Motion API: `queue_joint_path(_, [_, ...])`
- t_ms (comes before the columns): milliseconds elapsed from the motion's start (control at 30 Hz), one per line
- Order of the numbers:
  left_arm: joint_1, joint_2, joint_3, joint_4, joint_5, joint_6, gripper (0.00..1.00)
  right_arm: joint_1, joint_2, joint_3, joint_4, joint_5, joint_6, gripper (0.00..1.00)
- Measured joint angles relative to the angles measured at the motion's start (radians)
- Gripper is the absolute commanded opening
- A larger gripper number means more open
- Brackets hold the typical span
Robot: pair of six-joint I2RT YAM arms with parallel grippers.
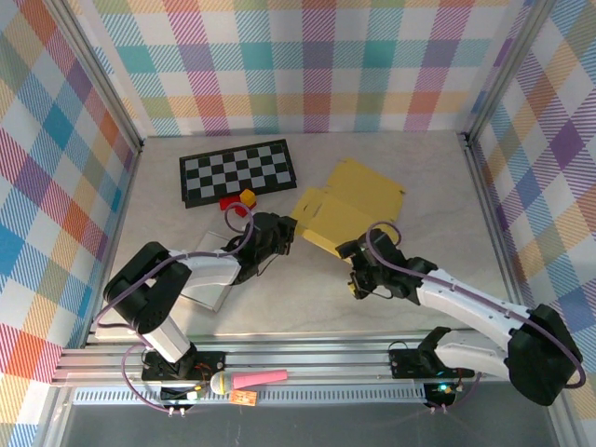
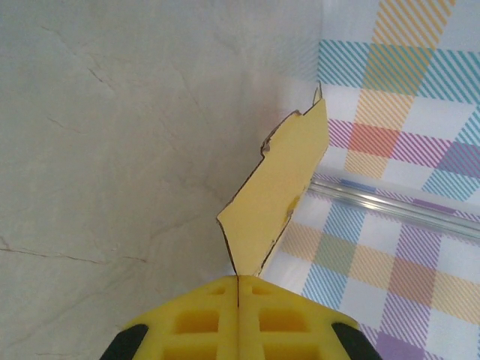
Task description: Fold the paper box
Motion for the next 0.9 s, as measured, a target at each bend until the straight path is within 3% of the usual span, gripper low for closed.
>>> queue_joint_path(233, [0.000,-0.019,0.002,-0.040,0.001,-0.027,0.00,0.081,0.154,0.003,0.197,0.174,0.089,0.93])
queue_joint_path(467, [0.000,-0.074,-0.003,-0.059,0.000,-0.079,0.00,0.095,0.260,0.011,0.350,0.321,0.097,0.89])
queue_joint_path(567, [0.000,-0.097,-0.014,-0.061,0.001,-0.102,0.00,0.095,0.282,0.012,0.409,0.357,0.096,0.82])
queue_joint_path(700, [0.000,-0.123,-0.015,-0.082,0.000,-0.129,0.00,0.093,0.280,0.013,0.440,0.389,0.089,0.66])
queue_joint_path(900, [0.000,-0.138,-0.015,-0.083,-0.014,-0.164,0.00,0.085,0.207,0.013,0.442,0.417,0.086,0.47])
